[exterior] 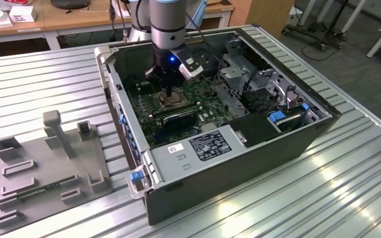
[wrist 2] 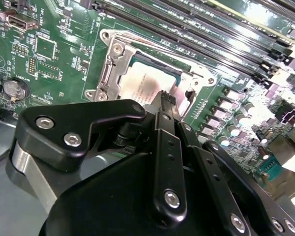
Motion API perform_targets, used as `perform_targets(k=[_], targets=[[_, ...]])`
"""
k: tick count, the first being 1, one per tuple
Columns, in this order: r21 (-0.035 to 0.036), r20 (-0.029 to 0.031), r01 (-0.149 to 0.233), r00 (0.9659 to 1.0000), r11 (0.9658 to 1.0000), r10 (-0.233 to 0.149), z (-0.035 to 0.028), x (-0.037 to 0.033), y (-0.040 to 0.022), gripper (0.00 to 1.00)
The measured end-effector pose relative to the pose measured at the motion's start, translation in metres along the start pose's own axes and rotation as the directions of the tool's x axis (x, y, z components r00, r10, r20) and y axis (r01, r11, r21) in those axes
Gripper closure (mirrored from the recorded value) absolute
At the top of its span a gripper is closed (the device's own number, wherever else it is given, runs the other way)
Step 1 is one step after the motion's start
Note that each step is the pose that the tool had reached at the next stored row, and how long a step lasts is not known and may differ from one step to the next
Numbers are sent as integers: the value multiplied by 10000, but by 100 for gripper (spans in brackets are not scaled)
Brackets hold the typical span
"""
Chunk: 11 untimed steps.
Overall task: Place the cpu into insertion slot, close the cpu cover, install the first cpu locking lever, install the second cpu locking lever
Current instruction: 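Close the cpu cover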
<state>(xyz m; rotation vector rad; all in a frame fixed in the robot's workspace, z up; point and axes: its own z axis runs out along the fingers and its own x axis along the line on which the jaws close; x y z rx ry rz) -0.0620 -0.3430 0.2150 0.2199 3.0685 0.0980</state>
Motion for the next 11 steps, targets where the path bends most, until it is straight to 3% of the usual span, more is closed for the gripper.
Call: perform_targets(k=[11], targets=[[-1, 1, 0, 10000, 10000, 0, -2, 51, -8, 89]])
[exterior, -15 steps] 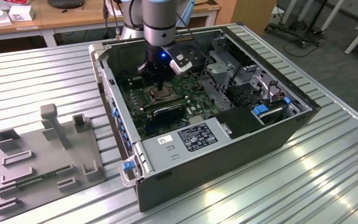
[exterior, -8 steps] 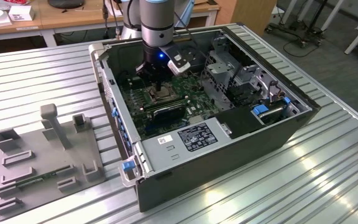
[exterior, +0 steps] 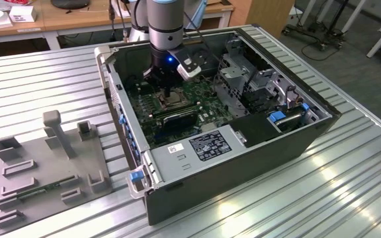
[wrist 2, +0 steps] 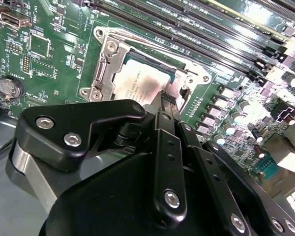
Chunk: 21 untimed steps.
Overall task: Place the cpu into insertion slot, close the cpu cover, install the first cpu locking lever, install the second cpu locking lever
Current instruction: 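Close the cpu cover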
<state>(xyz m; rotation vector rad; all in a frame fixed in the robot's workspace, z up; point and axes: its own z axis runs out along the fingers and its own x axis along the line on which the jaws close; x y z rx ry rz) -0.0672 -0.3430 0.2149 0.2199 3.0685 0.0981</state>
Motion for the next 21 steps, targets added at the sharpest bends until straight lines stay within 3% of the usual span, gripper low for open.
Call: perform_targets(k=[21], targets=[[-2, 6, 8, 10000, 10000, -8, -2, 62, -9, 89]])
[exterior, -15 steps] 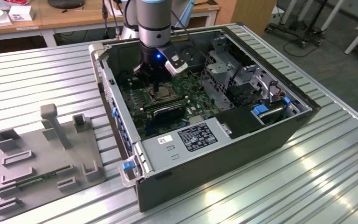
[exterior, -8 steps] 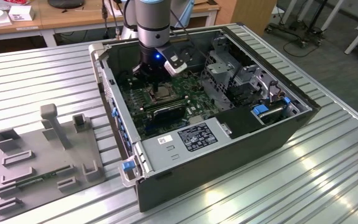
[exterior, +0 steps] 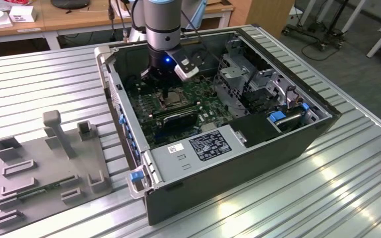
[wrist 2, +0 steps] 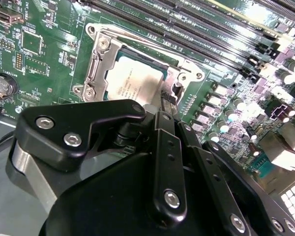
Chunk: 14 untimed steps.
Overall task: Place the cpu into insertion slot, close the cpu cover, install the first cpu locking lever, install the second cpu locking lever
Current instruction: 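Close the cpu cover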
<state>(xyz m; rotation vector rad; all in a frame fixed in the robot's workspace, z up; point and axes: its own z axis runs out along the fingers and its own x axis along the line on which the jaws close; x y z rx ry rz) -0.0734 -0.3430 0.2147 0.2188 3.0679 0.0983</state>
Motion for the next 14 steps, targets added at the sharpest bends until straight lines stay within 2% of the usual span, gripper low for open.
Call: perform_targets(k=[10, 14], targets=[[-29, -30, 485, 9988, 9988, -485, 4, 4, -1, 89], [-33, -34, 534, 9986, 9986, -534, 16, 10, -3, 89]])
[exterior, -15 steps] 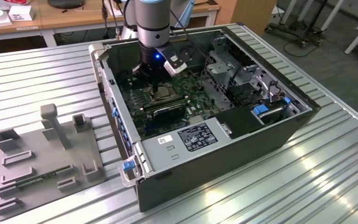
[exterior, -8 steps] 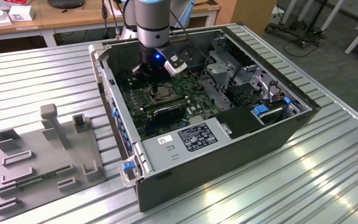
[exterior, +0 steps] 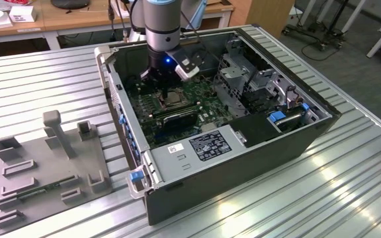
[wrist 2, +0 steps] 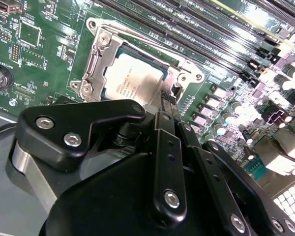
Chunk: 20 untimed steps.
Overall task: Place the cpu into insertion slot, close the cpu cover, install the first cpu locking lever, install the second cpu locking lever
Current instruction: 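Close the cpu cover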
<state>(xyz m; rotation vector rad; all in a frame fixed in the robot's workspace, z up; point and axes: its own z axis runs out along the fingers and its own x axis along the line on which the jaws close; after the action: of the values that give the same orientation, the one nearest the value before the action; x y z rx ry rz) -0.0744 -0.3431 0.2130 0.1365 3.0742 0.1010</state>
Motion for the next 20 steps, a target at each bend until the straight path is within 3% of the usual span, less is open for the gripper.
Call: perform_targets(k=[20], targets=[[0, 4, 7, 10000, 10000, -7, 41, 27, -7, 89]])
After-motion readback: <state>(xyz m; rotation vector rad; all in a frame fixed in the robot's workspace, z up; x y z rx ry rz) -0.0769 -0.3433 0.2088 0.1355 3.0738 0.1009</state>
